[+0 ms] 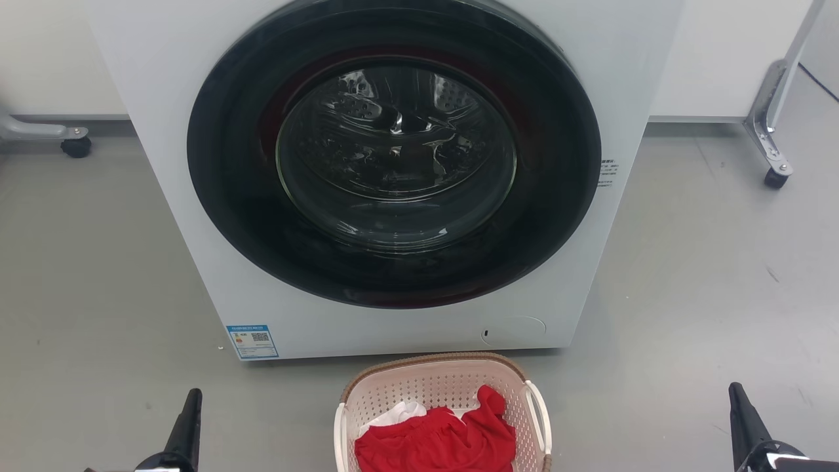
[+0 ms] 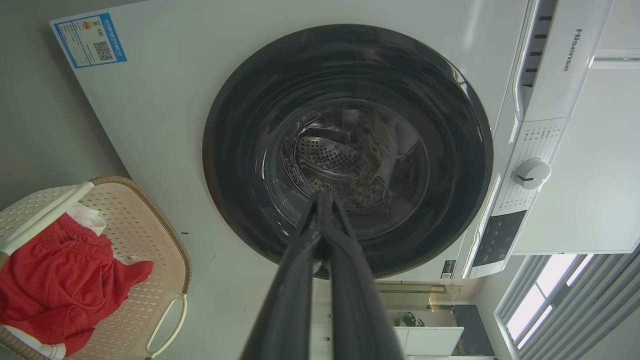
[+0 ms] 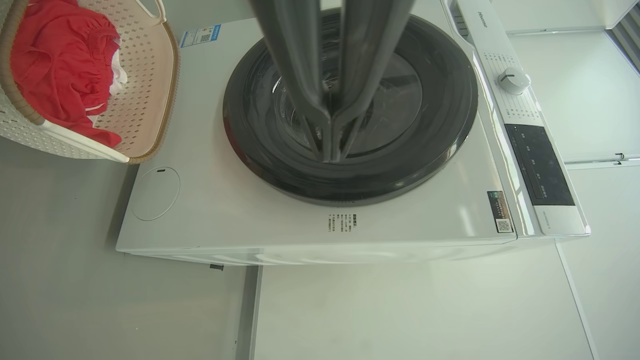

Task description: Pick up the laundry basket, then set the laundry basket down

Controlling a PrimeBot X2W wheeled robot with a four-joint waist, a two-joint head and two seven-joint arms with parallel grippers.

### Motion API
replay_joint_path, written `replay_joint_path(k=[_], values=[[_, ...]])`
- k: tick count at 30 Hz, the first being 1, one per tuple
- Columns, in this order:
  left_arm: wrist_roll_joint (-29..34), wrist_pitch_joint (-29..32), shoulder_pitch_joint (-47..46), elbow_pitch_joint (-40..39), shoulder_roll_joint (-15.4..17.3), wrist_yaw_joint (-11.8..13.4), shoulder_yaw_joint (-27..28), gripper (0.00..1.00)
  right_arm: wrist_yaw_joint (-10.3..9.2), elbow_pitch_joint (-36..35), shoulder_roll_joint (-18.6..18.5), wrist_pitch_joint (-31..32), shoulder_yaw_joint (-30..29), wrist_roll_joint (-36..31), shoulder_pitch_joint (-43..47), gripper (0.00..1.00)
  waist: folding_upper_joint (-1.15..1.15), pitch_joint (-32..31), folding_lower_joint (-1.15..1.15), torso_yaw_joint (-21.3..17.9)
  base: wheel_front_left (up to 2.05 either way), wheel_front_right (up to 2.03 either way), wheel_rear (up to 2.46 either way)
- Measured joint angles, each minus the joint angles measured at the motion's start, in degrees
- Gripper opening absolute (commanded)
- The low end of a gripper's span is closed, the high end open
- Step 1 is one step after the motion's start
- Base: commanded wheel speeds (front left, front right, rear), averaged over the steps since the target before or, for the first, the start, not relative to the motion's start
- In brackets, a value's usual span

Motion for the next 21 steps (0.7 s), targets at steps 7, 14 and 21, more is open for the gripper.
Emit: replay_joint_path(k=[7, 14, 21], values=[[0.0, 0.0, 0.0, 0.0, 0.0, 0.0, 0.0, 0.0, 0.0, 0.0, 0.0, 0.0, 0.0, 0.0, 0.0, 0.0, 0.0, 0.0, 0.0, 0.0, 0.0, 0.0, 0.0], [0.01, 0.0, 0.0, 0.0, 0.0, 0.0, 0.0, 0.0, 0.0, -0.01, 0.0, 0.0, 0.01, 0.0, 0.0, 0.0, 0.0, 0.0, 0.0, 0.0, 0.0, 0.0, 0.0], [0.0, 0.0, 0.0, -0.01, 0.0, 0.0, 0.0, 0.0, 0.0, -0.01, 0.0, 0.0, 0.01, 0.0, 0.0, 0.0, 0.0, 0.0, 0.0, 0.0, 0.0, 0.0, 0.0]])
